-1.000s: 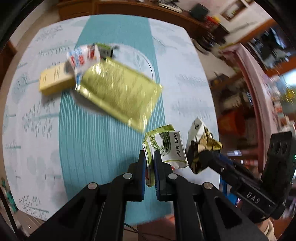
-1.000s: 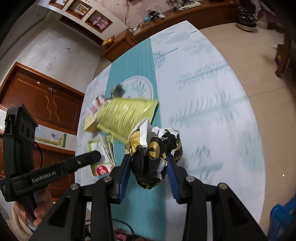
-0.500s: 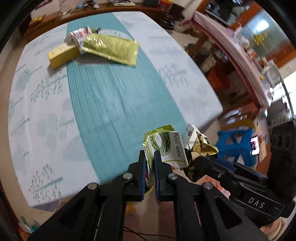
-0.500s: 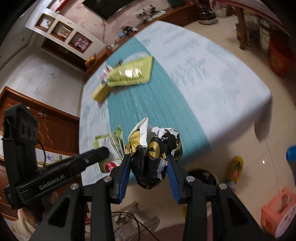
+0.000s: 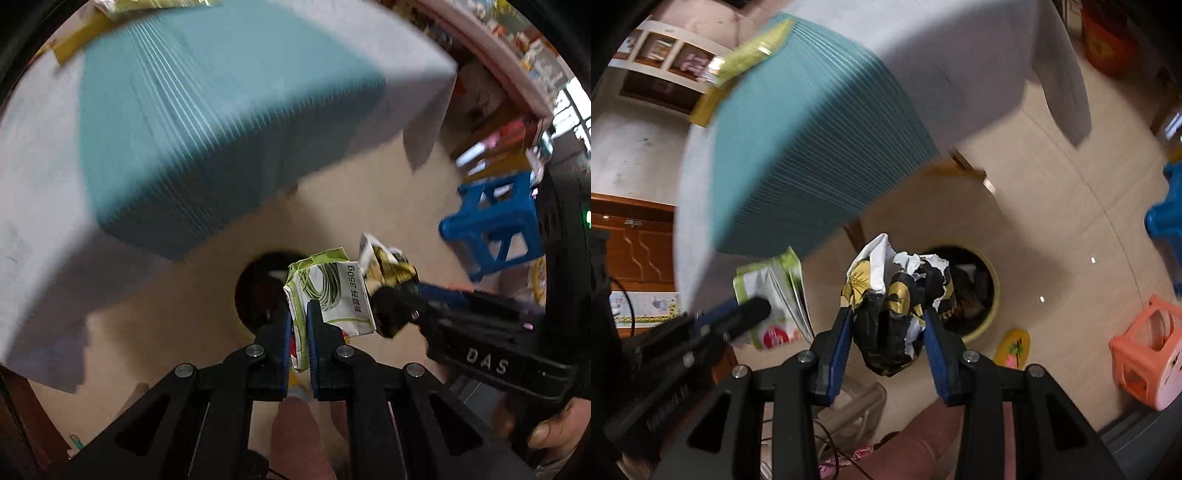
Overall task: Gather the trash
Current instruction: 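Carry the foil wrapper and snack bag down over the black bin, then open both tools to drop the wrapper and snack bag into the bin, then raise both tools back toward the table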
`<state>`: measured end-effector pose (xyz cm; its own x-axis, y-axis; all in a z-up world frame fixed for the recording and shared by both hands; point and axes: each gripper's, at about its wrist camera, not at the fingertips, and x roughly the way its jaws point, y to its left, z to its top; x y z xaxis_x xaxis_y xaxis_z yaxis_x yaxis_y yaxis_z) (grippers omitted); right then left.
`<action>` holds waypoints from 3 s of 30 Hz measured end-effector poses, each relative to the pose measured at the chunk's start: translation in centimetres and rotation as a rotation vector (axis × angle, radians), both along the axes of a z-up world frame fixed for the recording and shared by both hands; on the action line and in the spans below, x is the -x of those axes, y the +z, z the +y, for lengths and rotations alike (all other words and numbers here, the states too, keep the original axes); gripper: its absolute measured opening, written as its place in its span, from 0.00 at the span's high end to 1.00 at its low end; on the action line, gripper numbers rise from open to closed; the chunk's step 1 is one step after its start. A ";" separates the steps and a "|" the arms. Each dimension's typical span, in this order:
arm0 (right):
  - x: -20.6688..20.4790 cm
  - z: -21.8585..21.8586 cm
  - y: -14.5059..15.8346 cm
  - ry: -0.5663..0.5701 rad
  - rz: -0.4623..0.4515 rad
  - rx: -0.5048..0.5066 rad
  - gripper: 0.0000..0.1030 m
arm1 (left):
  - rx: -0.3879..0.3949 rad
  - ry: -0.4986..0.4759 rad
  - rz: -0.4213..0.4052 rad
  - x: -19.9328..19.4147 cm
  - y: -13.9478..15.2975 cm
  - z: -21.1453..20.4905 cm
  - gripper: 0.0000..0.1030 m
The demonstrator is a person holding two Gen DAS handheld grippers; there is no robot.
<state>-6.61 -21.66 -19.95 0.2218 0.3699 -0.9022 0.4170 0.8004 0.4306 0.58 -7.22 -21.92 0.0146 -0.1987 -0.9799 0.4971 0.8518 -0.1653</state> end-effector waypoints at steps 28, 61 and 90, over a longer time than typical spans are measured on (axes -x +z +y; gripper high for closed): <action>0.4 0.6 -22.2 0.002 0.133 -0.037 0.62 | -0.177 0.166 -0.016 -0.2 -19.8 2.3 0.26; -2.0 2.6 -17.2 0.054 0.051 0.001 0.33 | -0.188 0.307 -0.046 0.5 -12.4 6.8 0.14; -0.8 0.7 11.1 0.132 -0.257 0.063 0.33 | -0.021 0.334 -0.348 -0.4 16.9 6.1 0.14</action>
<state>-5.82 -21.00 -8.83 0.4000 0.3561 -0.8445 0.1913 0.8687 0.4568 0.95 -1.10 -5.04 0.4025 -0.1077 -0.9091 0.2183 0.9757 -0.0190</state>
